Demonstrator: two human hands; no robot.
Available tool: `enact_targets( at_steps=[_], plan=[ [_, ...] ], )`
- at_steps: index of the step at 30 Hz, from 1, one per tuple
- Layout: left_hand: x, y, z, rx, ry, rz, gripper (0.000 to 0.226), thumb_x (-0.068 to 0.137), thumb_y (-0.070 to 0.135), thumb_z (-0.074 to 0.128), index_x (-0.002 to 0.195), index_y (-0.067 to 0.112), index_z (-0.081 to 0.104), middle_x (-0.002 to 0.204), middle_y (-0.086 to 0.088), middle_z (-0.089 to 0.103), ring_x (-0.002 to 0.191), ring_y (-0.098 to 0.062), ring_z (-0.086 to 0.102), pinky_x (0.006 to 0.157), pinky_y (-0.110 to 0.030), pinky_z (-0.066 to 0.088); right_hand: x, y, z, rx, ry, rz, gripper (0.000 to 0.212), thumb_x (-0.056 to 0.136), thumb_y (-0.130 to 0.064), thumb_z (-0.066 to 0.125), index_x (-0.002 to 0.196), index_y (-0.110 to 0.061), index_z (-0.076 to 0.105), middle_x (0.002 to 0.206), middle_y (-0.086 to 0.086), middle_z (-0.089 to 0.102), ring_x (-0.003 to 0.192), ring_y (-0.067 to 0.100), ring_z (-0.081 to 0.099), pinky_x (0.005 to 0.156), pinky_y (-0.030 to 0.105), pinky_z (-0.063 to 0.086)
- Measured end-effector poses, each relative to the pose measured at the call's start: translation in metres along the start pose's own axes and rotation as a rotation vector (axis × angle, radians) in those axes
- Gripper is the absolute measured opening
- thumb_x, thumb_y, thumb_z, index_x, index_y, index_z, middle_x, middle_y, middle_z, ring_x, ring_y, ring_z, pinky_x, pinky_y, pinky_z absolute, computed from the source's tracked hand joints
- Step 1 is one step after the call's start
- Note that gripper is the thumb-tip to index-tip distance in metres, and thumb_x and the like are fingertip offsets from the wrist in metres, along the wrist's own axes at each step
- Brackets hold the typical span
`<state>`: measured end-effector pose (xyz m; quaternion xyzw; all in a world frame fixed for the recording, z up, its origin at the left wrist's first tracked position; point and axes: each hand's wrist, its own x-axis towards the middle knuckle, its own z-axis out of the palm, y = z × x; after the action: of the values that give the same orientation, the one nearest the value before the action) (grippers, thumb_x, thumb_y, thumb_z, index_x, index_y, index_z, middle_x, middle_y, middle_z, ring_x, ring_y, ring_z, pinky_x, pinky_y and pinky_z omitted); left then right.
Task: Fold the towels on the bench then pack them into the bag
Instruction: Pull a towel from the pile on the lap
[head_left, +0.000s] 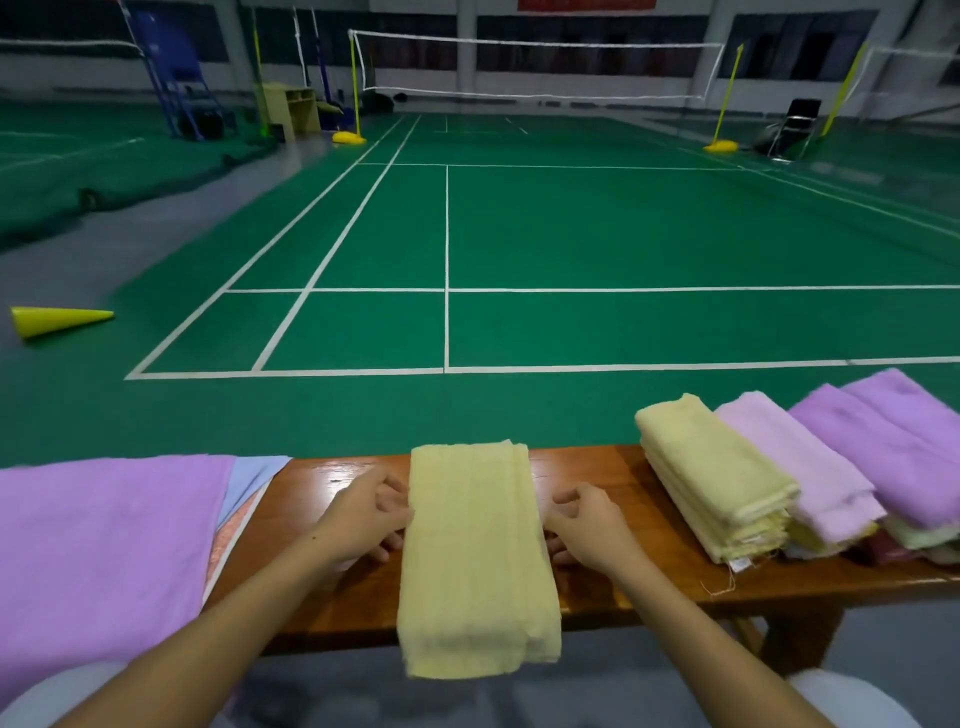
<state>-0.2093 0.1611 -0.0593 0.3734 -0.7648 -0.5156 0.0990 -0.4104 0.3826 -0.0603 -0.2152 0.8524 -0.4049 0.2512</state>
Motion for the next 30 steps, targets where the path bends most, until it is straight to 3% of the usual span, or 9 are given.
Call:
enact_targets(
  at_steps=[5,9,14,19,22,26,30],
  plan=[
    [0.004,0.003,0.002,-0.033,-0.054,-0.039,0.029,0.094,0.010,0.073,0.115,0.019,0.055,0.083,-0.017,0.076,0.068,-0.032,0.072,0.046,-0.032,0.049,0.001,-0.004,0.002,0.068,-0.057,0.007,0.033,0.099,-0.019,0.067,0.129,-0.014,0.052,0.101,0.003,0.070,0.082,0.017,0.075,0.064,0.029,0.064],
    [0.005,0.010,-0.003,0.042,-0.123,0.000,0.032,0.094,0.013,0.072,0.117,0.024,0.053,0.079,-0.015,0.076,0.063,-0.027,0.070,0.041,-0.027,0.040,0.004,-0.004,0.002,0.028,-0.093,-0.009,0.034,0.100,-0.023,0.067,0.130,-0.016,0.054,0.104,0.000,0.068,0.085,0.016,0.074,0.063,0.024,0.062],
    [-0.006,0.018,-0.008,0.160,-0.366,0.080,0.031,0.099,0.020,0.069,0.123,0.029,0.051,0.077,-0.013,0.072,0.062,-0.021,0.069,0.044,-0.029,0.044,0.001,0.000,0.003,-0.079,-0.126,-0.083,0.039,0.098,-0.032,0.069,0.131,-0.024,0.051,0.104,-0.008,0.066,0.091,0.012,0.069,0.074,0.032,0.065],
    [-0.006,0.005,-0.016,0.294,-0.397,0.232,0.031,0.097,0.009,0.065,0.117,0.033,0.066,0.095,-0.013,0.064,0.076,-0.017,0.068,0.060,-0.032,0.052,-0.004,-0.004,0.001,-0.157,-0.209,-0.167,0.050,0.098,-0.037,0.069,0.142,-0.032,0.046,0.111,-0.012,0.065,0.098,0.009,0.065,0.086,0.036,0.063],
    [-0.014,-0.010,-0.026,0.449,-0.341,0.343,0.041,0.092,0.017,0.063,0.115,0.051,0.064,0.100,0.011,0.062,0.084,-0.007,0.061,0.077,-0.028,0.055,-0.012,0.001,-0.013,-0.290,-0.221,-0.311,0.049,0.101,-0.033,0.063,0.145,-0.039,0.044,0.118,-0.013,0.064,0.102,0.005,0.064,0.090,0.033,0.061],
    [-0.045,-0.022,-0.021,0.585,-0.331,0.528,0.036,0.084,0.049,0.070,0.118,0.054,0.060,0.112,0.031,0.047,0.104,-0.005,0.056,0.084,-0.021,0.052,-0.034,0.016,-0.028,-0.618,-0.292,-0.607,0.052,0.093,-0.049,0.064,0.141,-0.054,0.045,0.139,-0.019,0.033,0.125,0.002,0.040,0.107,0.026,0.045],
    [-0.055,-0.031,-0.016,0.687,-0.320,0.688,0.038,0.084,0.058,0.069,0.120,0.056,0.060,0.127,0.032,0.042,0.122,0.001,0.047,0.096,-0.018,0.047,-0.053,0.032,-0.016,-0.796,-0.395,-0.752,0.074,0.086,-0.064,0.066,0.150,-0.060,0.028,0.164,-0.015,0.013,0.148,0.011,0.014,0.121,0.038,0.024]
  ],
)
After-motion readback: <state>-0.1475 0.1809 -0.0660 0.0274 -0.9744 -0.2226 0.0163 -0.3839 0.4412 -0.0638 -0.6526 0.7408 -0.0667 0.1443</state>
